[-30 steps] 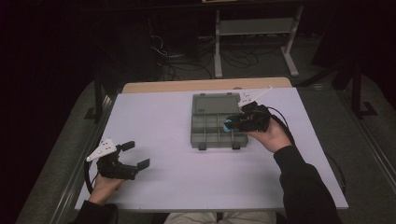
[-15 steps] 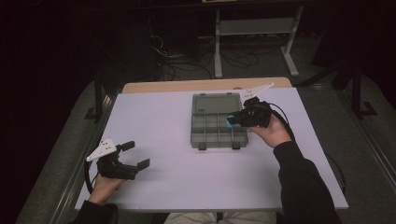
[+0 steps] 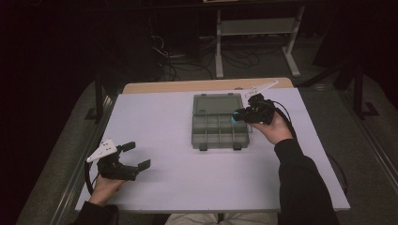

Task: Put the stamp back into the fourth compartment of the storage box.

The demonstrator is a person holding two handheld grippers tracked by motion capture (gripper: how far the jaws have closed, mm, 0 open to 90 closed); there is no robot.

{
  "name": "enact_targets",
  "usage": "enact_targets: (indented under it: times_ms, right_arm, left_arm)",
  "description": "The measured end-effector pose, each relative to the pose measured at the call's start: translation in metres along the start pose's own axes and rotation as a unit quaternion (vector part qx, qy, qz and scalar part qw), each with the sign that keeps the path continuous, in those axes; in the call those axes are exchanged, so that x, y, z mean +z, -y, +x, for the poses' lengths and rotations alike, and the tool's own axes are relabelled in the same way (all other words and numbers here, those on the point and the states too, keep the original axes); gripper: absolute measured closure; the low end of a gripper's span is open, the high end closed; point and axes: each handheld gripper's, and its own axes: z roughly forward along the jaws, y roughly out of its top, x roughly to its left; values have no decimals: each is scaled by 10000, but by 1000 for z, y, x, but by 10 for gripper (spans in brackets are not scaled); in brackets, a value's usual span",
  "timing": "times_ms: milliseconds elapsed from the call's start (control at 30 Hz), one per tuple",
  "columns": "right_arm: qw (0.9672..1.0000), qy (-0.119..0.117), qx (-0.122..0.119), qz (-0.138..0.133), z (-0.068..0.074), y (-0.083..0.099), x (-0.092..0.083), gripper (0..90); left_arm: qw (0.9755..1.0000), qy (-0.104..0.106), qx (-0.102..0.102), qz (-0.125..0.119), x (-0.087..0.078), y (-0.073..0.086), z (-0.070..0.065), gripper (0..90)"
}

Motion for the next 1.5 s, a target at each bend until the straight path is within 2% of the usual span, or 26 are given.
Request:
enact_targets:
  times_ms: [267,567,1267,1500]
  right_arm:
    - [9997,153,186,-77,-12,4,-4,718]
    - [9991,249,319,-107,-19,7,-4,718]
    - [9987,342,299,216,-24,12,19,717]
    - [9979,404,264,424,-26,15,30,717]
  left_arm:
    - [10000,8,-21,-19,0,0,0,0]
    - [10000,3,-20,-19,0,0,-1,0]
    - [10000,9,-20,-32,-1,0,0,0]
    - [10000,8,-20,-26,-1,0,0,0]
